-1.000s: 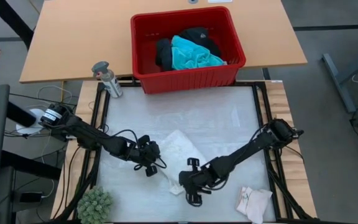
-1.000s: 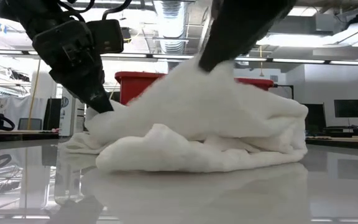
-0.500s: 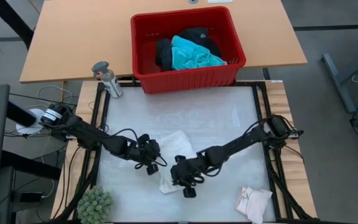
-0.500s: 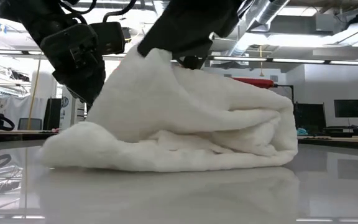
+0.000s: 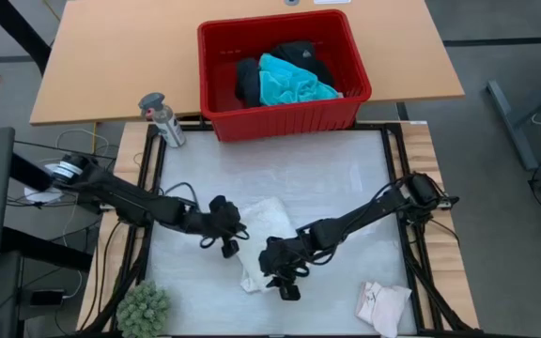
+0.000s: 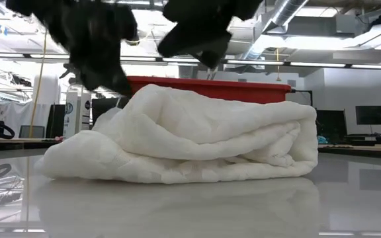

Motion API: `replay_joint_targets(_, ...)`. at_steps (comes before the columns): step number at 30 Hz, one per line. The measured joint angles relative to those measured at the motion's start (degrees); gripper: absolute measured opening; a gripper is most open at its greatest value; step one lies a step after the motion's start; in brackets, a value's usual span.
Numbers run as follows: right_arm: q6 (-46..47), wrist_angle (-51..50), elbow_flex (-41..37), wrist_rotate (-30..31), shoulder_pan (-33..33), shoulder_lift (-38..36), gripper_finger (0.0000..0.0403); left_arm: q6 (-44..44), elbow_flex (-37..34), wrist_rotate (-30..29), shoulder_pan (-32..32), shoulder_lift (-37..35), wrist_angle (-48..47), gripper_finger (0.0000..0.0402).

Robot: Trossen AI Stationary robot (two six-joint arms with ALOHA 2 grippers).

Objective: Fold Laundry from Bin
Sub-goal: Fold the white blouse

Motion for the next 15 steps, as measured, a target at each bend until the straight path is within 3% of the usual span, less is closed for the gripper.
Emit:
replay_joint_targets(5,2.2,-5.5,0.2,1.4,1.5,-5.1,0.0092,0.8,-0.1,-0.5,-0.7,-8.2,3.5,0.0)
replay_joint_targets(7,4.5,-9.3,0.2,3.9,3.0,-7.2,0.0042,1.6,-1.2,1.2,-2.0,-8.9,9.8,0.0)
replay_joint_targets(9,6.5,-13.5,0.2,7.7,5.2,-9.0,0.0017,1.9,-2.5,3.7,-3.6,-7.4,17.1,0.0)
replay_joint_targets(15,20.8,-29.5,-0.1,22.4,11.8,-11.7,0.0078,7.0,-1.8,3.5,-7.5,3.2,24.3,0.0)
